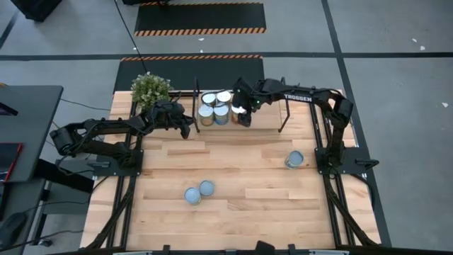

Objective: Pick and place cans onto a shelf
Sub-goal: Adjust the canned goods on the shelf, then put the canned mixed vegetables on the shelf

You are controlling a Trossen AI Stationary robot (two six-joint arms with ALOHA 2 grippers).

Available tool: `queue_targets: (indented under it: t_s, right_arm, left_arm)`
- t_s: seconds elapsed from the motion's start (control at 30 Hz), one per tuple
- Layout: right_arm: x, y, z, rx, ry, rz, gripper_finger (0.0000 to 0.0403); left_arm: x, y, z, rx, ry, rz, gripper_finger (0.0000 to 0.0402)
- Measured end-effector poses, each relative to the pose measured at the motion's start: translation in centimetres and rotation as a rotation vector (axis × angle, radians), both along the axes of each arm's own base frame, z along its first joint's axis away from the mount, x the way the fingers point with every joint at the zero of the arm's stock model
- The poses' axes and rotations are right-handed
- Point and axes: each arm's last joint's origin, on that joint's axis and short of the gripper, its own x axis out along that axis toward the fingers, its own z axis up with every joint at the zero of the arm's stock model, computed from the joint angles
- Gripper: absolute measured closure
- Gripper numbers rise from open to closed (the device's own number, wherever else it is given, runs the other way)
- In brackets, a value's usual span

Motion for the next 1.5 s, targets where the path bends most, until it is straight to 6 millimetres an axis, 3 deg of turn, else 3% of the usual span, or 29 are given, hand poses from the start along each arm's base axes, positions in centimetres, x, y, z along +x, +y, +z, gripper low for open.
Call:
queue_targets:
  t_s: [0.13, 0.27, 0.7, 0.97, 1.1, 1.37, 1.5]
  right_arm:
    - [-0.1, -0.3, 0.0, 0.061, -0.034, -0.159, 0.0082]
    - [0.1, -0.1, 0.1, 0.083, -0.051, -0.212, 0.0076]
    - [1.0, 1.5, 0.2, 0.031, -0.049, -0.166, 0.0019]
    - [1.0, 1.5, 2.1, 0.007, -0.018, -0.108, 0.0016]
    - [0.5, 1.7, 3.1, 0.017, 0.033, -0.091, 0.0016]
    - [-0.7, 3.6, 4.8, -0.054, 0.136, -0.116, 0.0016]
    - [-1.1, 5.7, 6.3, -0.096, 0.055, -0.083, 0.0016]
  left_arm:
    - [0.0, 0.0, -0.1, -0.005, 0.008, 0.000, 0.0372]
    - [-0.1, 0.0, -0.1, -0.007, 0.011, 0.000, 0.0372]
    - [-0.1, -0.1, -0.2, -0.010, 0.017, -0.001, 0.0372]
    - [-0.2, -0.2, -0.2, -0.024, 0.016, -0.047, 0.0372]
    - [-0.7, -0.4, 1.0, -0.030, 0.021, -0.084, 0.0373]
    - [-2.2, -2.5, 2.9, -0.005, 0.076, -0.027, 0.0387]
    - [-2.1, -4.7, 2.9, -0.066, 0.103, -0.102, 0.0388]
